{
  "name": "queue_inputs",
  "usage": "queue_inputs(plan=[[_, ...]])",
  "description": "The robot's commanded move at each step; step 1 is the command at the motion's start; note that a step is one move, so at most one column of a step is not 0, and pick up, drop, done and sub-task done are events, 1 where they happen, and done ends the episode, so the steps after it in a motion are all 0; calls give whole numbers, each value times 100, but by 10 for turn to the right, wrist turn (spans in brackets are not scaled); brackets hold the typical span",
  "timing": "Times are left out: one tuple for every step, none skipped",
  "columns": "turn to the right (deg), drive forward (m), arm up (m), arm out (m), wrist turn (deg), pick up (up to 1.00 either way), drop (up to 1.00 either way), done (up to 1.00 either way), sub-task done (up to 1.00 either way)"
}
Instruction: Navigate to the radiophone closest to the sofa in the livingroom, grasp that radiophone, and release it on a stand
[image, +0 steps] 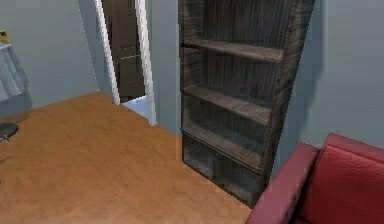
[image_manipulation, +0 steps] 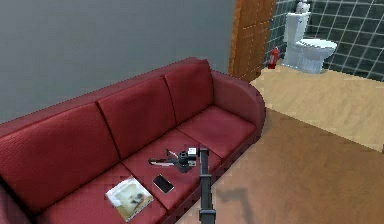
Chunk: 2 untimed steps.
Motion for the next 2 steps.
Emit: queue_inputs(plan=[[0,0,-30,0,0,0,0,0,0],[0,0,0,0,0,100,0,0,0]])
